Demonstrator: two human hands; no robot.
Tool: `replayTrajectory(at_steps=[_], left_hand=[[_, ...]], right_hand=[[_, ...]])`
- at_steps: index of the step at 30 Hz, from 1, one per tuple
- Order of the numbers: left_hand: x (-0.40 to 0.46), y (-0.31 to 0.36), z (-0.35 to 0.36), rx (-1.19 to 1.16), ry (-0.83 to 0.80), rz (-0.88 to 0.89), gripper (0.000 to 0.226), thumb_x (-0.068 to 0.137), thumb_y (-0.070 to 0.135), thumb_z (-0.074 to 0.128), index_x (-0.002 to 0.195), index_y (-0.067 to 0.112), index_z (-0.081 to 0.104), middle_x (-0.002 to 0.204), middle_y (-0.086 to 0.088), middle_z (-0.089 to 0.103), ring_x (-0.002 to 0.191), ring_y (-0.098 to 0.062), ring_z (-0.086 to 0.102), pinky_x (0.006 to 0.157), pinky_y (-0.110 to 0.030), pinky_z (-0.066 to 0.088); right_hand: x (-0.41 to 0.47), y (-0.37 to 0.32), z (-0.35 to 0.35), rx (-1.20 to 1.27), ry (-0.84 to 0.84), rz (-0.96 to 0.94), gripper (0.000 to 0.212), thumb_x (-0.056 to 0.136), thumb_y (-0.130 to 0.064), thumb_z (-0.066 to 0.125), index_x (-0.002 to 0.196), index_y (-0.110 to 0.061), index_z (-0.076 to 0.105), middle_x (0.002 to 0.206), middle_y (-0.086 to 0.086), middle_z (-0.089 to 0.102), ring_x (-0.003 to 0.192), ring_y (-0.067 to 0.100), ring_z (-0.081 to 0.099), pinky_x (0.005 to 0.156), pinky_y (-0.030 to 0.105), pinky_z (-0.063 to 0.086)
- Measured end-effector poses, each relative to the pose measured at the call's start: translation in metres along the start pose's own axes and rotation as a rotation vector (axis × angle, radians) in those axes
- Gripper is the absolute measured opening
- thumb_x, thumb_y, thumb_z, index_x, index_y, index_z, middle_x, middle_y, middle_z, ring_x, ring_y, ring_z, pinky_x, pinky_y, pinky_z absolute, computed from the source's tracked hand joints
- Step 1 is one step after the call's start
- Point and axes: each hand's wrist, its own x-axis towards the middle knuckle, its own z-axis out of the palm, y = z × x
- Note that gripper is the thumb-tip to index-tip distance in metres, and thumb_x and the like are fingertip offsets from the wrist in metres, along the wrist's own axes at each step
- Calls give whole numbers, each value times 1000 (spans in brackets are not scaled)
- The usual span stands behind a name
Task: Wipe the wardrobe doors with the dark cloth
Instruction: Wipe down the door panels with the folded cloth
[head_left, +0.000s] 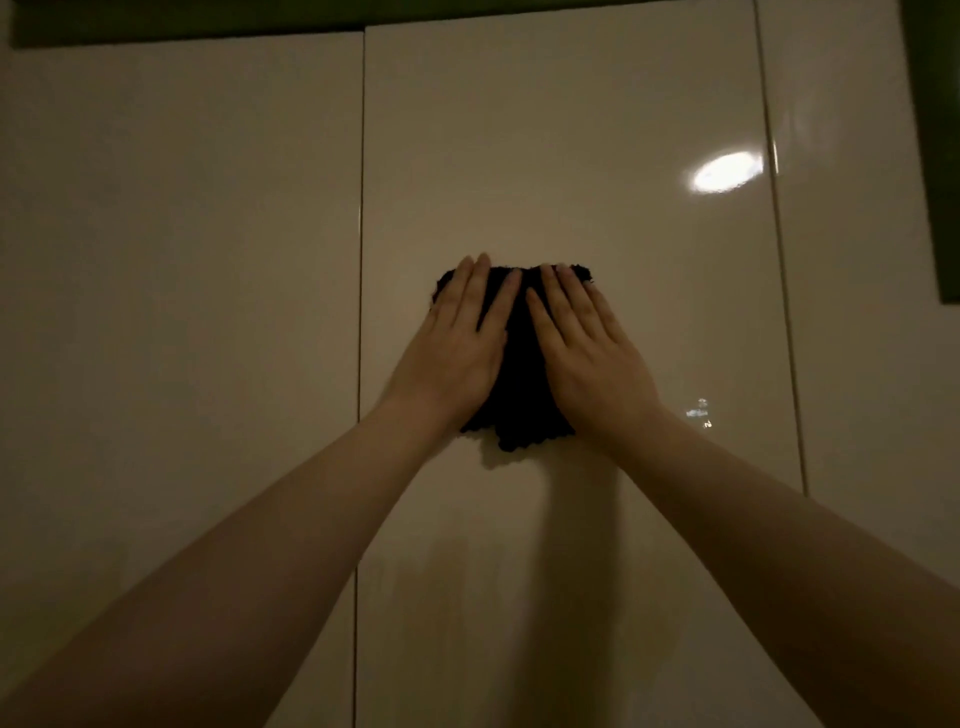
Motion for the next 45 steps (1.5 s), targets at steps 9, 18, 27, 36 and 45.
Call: replayTrajectory(at_steps=[9, 18, 27, 36, 45], left_hand=[[-26, 30, 10, -57, 34, -85, 67, 99, 40, 30, 153, 5, 10, 161, -17, 6, 149, -28, -2, 121, -44, 4], [-104, 108, 21, -97, -111, -119, 71, 98, 42, 29, 153, 3, 7, 160, -20, 2, 149, -31, -4, 121, -47, 3], [-170, 174, 32, -102, -247, -162, 73, 96, 43, 28, 153, 4, 6, 161, -17, 0, 149, -28, -2, 119, -48, 10], [-112, 230, 29, -167, -262, -113, 72, 95, 43, 23, 153, 6, 3, 161, -15, -1, 149, -26, -5, 119, -44, 1], [-101, 234, 38, -123, -256, -55, 70, 100, 43, 21, 152, 7, -9, 159, -12, -16, 147, -23, -17, 119, -40, -9]], right_hand=[[-32, 3, 7, 75, 10, 13, 67, 100, -43, 25, 151, 1, 22, 159, 21, 17, 149, 31, 11, 119, 48, 16], [-139, -6, 2, 124, -70, -31, 66, 101, -41, 32, 150, 2, 21, 158, 22, 15, 148, 34, 11, 119, 51, 18], [-231, -18, -10, 131, -247, -14, 66, 100, -40, 33, 152, -2, 20, 160, 18, 12, 149, 29, 7, 118, 50, 18], [-243, 42, -27, 47, -298, 117, 65, 100, -37, 32, 150, 3, 21, 158, 22, 15, 148, 33, 11, 117, 51, 21], [-244, 29, -25, 85, -261, 262, 62, 99, -21, 36, 149, 8, 15, 157, 30, 10, 147, 40, 5, 118, 54, 16]])
